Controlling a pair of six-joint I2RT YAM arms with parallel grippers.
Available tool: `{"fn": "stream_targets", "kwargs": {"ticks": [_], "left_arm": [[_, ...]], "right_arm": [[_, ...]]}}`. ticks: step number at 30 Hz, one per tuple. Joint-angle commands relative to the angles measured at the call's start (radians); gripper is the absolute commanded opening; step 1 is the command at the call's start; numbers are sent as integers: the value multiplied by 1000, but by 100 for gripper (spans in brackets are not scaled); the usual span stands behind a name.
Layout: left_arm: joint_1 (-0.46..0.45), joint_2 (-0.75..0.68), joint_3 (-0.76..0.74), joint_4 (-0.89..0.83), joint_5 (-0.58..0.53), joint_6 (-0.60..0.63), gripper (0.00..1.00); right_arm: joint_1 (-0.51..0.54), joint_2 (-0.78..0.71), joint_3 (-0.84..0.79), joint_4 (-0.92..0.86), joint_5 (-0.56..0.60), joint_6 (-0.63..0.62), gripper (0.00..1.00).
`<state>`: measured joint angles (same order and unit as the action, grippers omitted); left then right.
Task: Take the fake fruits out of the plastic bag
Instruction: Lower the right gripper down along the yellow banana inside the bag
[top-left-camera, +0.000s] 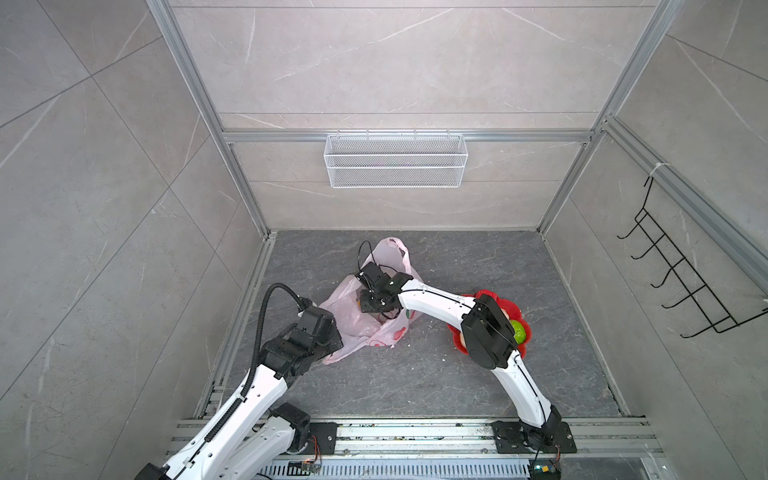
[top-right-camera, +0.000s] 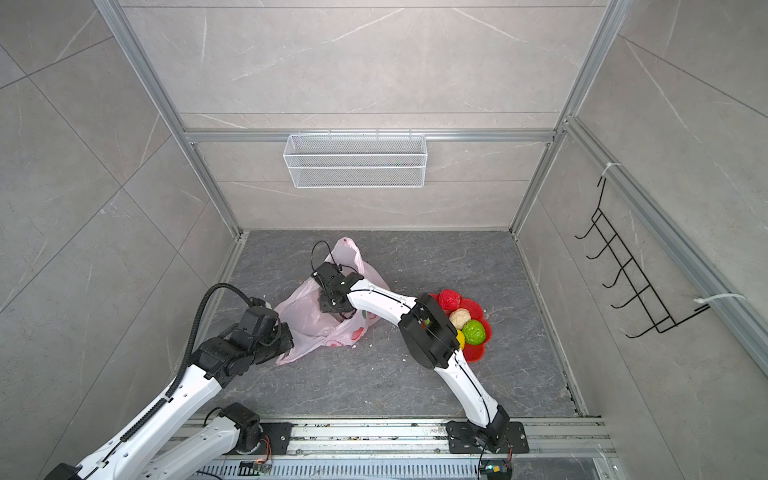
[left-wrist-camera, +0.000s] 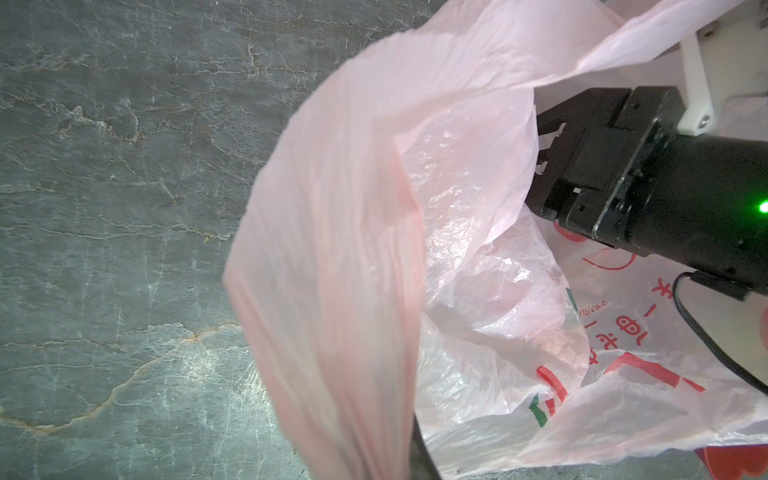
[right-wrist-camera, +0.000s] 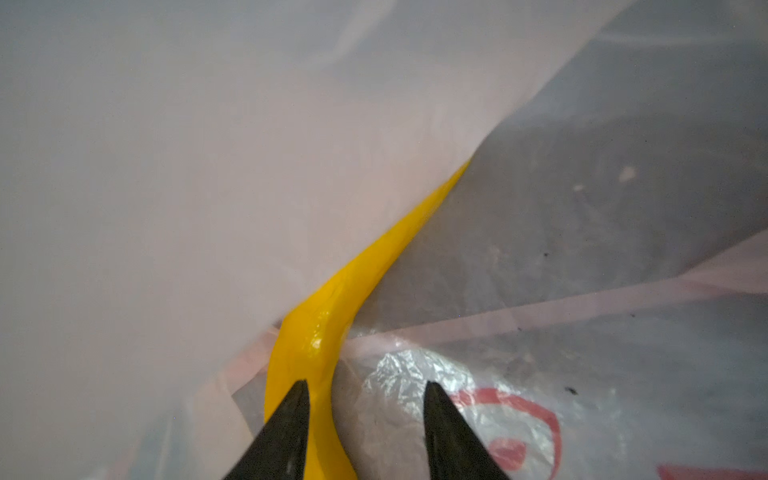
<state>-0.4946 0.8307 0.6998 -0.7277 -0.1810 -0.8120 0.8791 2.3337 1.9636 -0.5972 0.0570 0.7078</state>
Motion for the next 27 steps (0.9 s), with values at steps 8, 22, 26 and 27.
{"fn": "stream_targets", "kwargs": {"ticks": [8, 22, 26, 27], "left_arm": [[1, 6, -30, 45, 8, -10, 0], [11, 56, 18, 33, -4, 39, 11], [91, 87, 63, 33, 41, 97, 45], [115, 88, 72, 41, 63, 108, 50]], "right_arm": [[0, 42, 37, 53, -101, 9, 59], [3, 109, 121, 25, -141, -5, 59], [3, 99, 110, 22, -141, -13, 59], [3, 96, 106, 25, -141, -15, 59]]}}
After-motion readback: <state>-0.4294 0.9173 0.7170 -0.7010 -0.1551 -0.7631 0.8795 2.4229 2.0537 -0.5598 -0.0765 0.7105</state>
